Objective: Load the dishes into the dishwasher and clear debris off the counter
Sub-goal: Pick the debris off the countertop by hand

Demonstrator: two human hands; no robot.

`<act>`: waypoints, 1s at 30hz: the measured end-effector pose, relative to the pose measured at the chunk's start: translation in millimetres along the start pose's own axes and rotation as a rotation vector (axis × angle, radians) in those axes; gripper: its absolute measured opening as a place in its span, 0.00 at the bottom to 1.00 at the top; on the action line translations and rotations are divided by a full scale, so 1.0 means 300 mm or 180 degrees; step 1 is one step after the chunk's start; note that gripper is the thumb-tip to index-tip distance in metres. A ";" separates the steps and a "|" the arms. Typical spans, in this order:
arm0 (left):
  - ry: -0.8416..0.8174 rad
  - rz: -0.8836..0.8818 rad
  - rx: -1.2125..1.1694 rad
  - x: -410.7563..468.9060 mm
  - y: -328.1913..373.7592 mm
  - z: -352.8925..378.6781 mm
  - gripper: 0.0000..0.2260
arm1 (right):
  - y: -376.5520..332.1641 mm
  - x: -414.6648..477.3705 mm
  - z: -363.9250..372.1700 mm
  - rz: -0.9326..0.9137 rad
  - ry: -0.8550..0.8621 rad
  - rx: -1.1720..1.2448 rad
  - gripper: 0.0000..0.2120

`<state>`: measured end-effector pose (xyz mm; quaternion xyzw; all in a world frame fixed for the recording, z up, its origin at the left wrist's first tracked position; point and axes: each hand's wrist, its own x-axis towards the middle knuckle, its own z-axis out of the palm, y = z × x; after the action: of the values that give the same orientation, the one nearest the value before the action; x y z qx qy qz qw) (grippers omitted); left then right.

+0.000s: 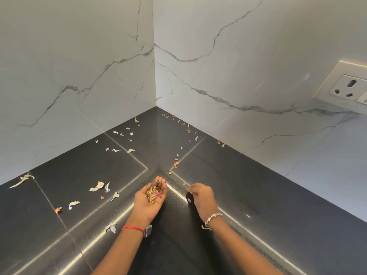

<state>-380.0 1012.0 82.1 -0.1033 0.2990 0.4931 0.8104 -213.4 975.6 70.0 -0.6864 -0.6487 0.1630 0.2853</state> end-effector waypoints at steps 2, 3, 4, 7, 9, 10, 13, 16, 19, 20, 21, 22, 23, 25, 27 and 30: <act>0.0000 0.0005 0.0019 -0.005 -0.001 0.002 0.15 | -0.045 0.024 -0.027 0.0706 0.0569 0.1013 0.07; 0.0012 -0.0002 -0.0009 0.001 -0.002 0.000 0.16 | -0.076 0.031 -0.042 0.0894 0.0668 0.1532 0.05; -0.0023 -0.0018 -0.0027 0.004 -0.005 0.003 0.16 | -0.110 0.033 -0.060 0.0925 0.0636 0.1938 0.05; 0.0064 -0.0043 -0.0034 0.016 -0.018 0.001 0.19 | -0.215 0.017 -0.083 0.0473 0.0260 0.2262 0.09; 0.0022 -0.0090 0.0167 0.005 -0.026 0.009 0.13 | -0.251 0.000 -0.060 0.0135 -0.0013 0.1922 0.10; -0.0107 -0.0124 0.0284 -0.010 -0.029 0.019 0.05 | -0.264 -0.006 -0.048 -0.0016 -0.0158 0.1633 0.10; -0.0283 -0.0167 0.0319 -0.010 -0.033 0.008 0.19 | -0.275 -0.014 -0.012 -0.0275 -0.0447 0.1055 0.11; -0.0138 -0.0099 0.0470 -0.025 -0.026 0.013 0.10 | -0.271 0.003 -0.027 -0.0135 -0.0166 0.1519 0.13; 0.0051 -0.0127 0.0147 -0.010 -0.011 -0.002 0.13 | -0.206 0.035 -0.048 0.0243 0.0481 0.1522 0.09; 0.0074 -0.0109 0.0083 -0.013 -0.005 -0.001 0.14 | -0.176 0.041 -0.054 0.0329 0.0594 0.1272 0.09; 0.0059 -0.0105 0.0053 -0.028 -0.003 0.004 0.14 | -0.142 0.041 -0.054 0.0348 0.0575 0.1001 0.10; 0.0065 -0.0084 0.0044 -0.036 -0.001 0.004 0.15 | -0.110 0.041 -0.051 0.0283 0.0382 0.0741 0.12; 0.0030 -0.0091 0.0043 -0.044 0.001 0.005 0.15 | -0.083 0.038 -0.046 0.0184 0.0000 0.0487 0.14; -0.0004 -0.0117 -0.0035 -0.058 0.007 0.002 0.15 | -0.036 0.024 -0.033 0.0021 -0.0941 -0.0123 0.19; -0.0062 -0.0101 -0.0118 -0.076 0.020 -0.007 0.16 | -0.008 0.005 -0.026 -0.0162 -0.1384 -0.0655 0.22; -0.0117 -0.0007 -0.0245 -0.106 0.049 -0.020 0.19 | -0.016 -0.044 -0.004 -0.0225 -0.1211 -0.0957 0.23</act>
<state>-405.6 992.8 97.8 -0.1256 0.2647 0.5052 0.8118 -217.9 962.4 71.9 -0.6550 -0.7313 0.1808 0.0582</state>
